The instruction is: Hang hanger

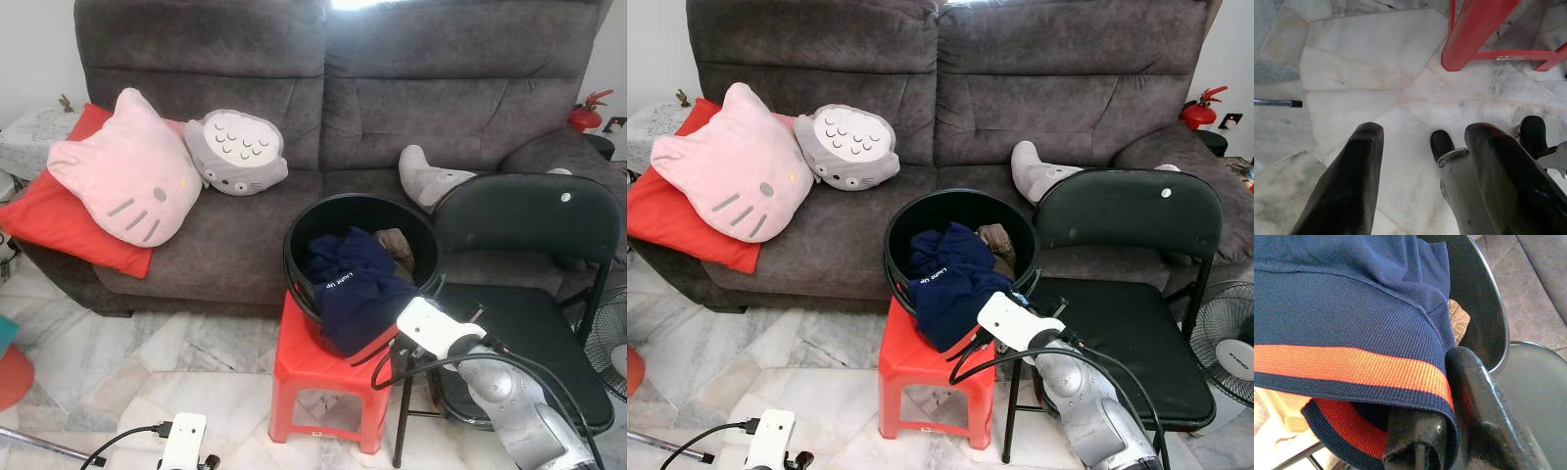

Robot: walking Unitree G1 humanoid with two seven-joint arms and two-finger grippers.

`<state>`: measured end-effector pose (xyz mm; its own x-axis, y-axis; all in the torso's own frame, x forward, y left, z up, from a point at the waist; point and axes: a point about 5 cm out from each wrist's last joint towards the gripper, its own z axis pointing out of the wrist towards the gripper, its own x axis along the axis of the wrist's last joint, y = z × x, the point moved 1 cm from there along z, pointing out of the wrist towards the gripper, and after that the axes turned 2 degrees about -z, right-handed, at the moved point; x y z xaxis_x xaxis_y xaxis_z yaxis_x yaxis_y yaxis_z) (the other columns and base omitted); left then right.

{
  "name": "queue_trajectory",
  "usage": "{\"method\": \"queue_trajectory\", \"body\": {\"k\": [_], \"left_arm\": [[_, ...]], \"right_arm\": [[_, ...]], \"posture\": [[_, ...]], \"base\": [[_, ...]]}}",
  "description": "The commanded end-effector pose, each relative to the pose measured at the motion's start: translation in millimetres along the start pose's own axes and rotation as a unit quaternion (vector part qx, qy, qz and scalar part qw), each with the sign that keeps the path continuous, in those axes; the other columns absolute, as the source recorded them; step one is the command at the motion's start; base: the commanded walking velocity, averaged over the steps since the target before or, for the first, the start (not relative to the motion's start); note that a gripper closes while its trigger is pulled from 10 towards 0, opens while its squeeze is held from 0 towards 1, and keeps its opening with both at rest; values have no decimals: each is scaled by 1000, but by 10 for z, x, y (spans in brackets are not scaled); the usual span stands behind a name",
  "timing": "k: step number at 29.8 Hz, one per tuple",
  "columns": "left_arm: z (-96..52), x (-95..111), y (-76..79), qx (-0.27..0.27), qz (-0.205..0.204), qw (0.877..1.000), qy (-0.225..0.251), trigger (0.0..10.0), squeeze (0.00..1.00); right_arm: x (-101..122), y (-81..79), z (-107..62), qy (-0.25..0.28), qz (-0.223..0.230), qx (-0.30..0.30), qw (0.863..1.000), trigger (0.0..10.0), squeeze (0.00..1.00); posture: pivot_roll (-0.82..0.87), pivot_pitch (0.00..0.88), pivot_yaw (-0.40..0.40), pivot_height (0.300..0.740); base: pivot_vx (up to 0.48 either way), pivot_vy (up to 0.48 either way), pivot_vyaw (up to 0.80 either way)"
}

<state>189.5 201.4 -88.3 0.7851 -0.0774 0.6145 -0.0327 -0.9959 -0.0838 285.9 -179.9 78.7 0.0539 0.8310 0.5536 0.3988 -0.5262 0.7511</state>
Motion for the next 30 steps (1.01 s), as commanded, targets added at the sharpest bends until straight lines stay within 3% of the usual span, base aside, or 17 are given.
{"method": "queue_trajectory", "body": {"k": [1,16,20,25,28,30], "left_arm": [[-5,-23,-4,5,0,1000,-1,10000,0],[-5,-17,-15,6,2,1000,-1,10000,0],[-5,-17,-19,6,2,1000,-1,10000,0],[-5,-15,-21,6,3,1000,-1,10000,0],[-5,-15,-21,7,2,1000,-1,10000,0],[-5,-19,-19,7,1,1000,-2,10000,0]], "right_arm": [[9,9,21,3,-5,-2,1000,0,0],[57,29,36,12,-5,-23,1000,0,0],[140,211,35,25,2,-77,997,0,0],[436,527,7,86,-4,-155,984,0,0],[497,580,-2,98,-5,-169,981,0,0],[660,715,-36,130,-6,-196,972,0,0]], "posture": [[-77,0,14,740],[-74,1,19,740],[-76,2,22,740],[-74,1,19,740],[-74,1,19,740],[-77,0,19,740]], "base": [[0,0,0],[0,0,0],[0,0,0],[0,0,0],[0,0,0],[0,0,0]]}}
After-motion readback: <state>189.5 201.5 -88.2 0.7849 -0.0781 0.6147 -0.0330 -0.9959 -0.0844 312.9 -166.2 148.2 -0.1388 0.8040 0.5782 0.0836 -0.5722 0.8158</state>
